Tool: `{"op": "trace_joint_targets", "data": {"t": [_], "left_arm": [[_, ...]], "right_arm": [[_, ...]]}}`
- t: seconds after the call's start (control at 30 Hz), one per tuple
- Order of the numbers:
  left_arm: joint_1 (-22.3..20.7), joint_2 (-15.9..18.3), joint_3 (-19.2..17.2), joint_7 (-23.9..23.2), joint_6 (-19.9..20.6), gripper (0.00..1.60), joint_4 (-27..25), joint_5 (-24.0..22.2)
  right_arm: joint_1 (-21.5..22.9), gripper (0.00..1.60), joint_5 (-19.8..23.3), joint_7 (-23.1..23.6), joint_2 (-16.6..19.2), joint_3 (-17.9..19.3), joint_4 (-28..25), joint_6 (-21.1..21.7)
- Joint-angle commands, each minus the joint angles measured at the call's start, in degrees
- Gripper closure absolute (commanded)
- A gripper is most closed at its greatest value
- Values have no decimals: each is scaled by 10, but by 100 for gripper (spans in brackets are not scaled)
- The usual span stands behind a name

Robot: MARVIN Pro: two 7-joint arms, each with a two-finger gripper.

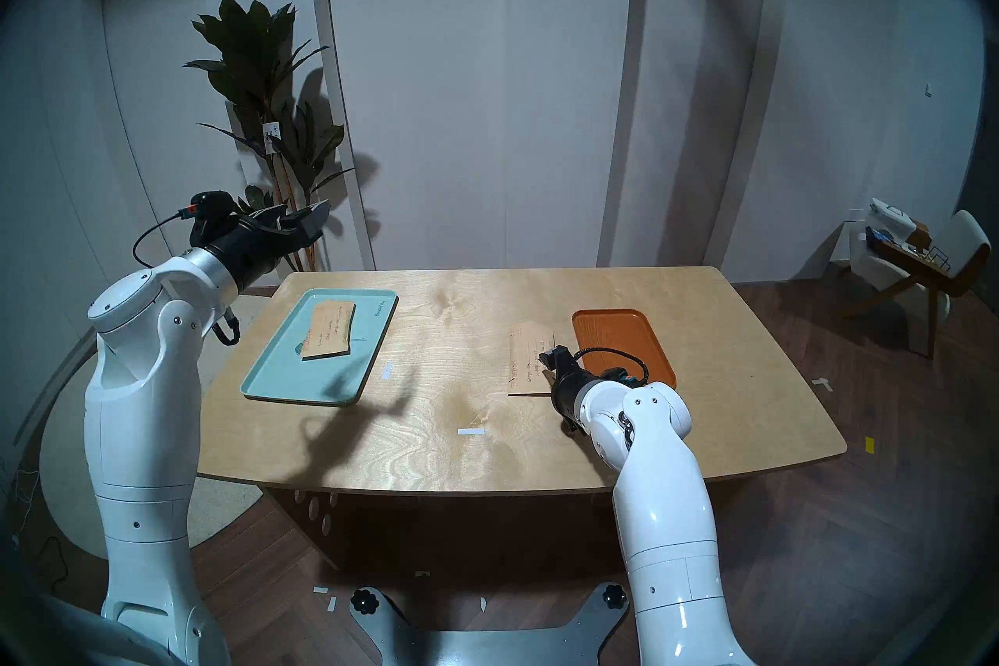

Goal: Sort the mail into the trays, one tray per recipient

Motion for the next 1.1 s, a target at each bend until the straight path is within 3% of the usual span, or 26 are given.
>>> {"op": "trace_joint_targets", "data": {"t": [0.0,0.23,0.27,0.3,0.33,0.37,0.4,0.67,1.07], "left_arm": [[-10,0,1,1,-5,0,-11,1],[-10,1,2,2,-5,0,-11,0],[-10,1,2,2,-5,0,-11,0],[-10,1,2,2,-5,0,-11,0],[-10,2,2,2,-6,0,-11,-1],[-10,2,2,2,-6,0,-11,-1],[-10,2,2,2,-6,0,-11,-1],[-9,3,3,4,-6,0,-11,-2],[-9,5,3,4,-5,0,-10,-6]], "right_arm": [[9,0,-4,5,-7,-4,34,-10],[10,0,-2,15,-6,-7,43,-18],[10,8,-2,16,-5,-7,45,-18],[11,51,-6,17,-3,-10,46,-19],[12,114,-7,18,-3,-11,48,-20],[12,144,-7,19,-3,-12,49,-21],[12,160,-9,21,-3,-13,50,-22],[18,160,-35,30,6,-25,36,-29],[80,160,-67,29,32,-31,-30,-34]]}}
